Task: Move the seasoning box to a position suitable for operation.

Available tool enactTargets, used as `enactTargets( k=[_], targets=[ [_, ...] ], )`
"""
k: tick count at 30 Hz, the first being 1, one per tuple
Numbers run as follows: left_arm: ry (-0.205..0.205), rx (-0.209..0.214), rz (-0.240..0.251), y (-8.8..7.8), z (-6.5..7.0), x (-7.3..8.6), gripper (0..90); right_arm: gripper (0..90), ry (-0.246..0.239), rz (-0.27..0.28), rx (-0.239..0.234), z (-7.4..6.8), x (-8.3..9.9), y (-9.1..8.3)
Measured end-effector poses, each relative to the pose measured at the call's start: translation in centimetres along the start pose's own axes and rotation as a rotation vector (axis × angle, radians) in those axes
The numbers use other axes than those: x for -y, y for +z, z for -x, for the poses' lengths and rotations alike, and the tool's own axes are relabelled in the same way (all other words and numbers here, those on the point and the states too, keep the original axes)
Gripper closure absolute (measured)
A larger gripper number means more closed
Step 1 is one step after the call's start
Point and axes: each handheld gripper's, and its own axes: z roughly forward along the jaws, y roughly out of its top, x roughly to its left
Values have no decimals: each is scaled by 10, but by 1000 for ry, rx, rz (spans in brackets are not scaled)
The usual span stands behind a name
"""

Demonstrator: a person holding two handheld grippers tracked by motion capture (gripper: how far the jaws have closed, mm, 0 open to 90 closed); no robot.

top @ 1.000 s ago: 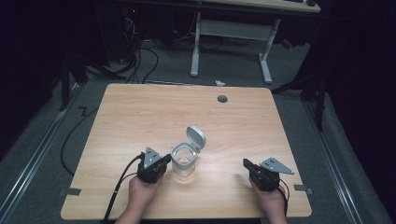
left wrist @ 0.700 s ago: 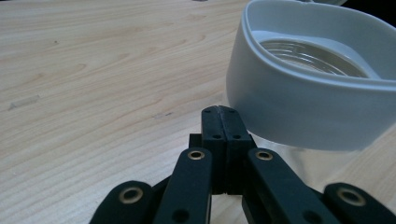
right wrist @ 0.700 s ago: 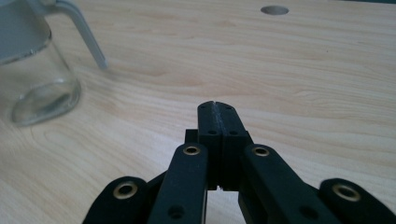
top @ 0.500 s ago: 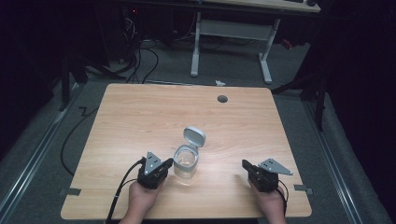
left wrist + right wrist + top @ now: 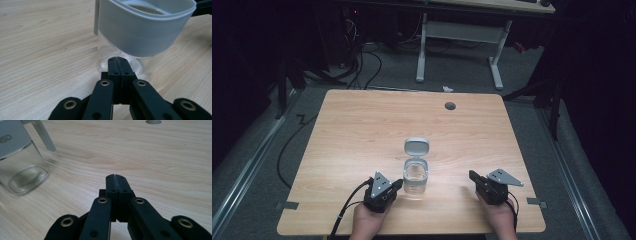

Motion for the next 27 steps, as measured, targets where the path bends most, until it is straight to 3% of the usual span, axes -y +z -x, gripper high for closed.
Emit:
enactTargets(
  k=[4,8,11,14,16,21,27],
  targets=[
    [7,6,3,-1,2,1,900,900,-15,-1,8,0,-1,0],
    [11,-16,19,-7,-6,-6,887,900,4,7,16,-2,-5,2],
    [31,-34,23,-25,-10,-4,873,900,1,-10,26,-8,-2,6],
    [20,-36,14,-31,-13,-1,874,900,1,-13,29,-11,-1,6],
    [0,-28,-5,-32,-14,4,883,900,5,-18,28,-14,-2,8],
    [31,9,-40,-30,-6,14,900,900,-15,-16,6,-21,-8,12],
    [21,47,-65,-20,2,17,900,900,-21,-30,-21,-25,-17,16]
  ],
)
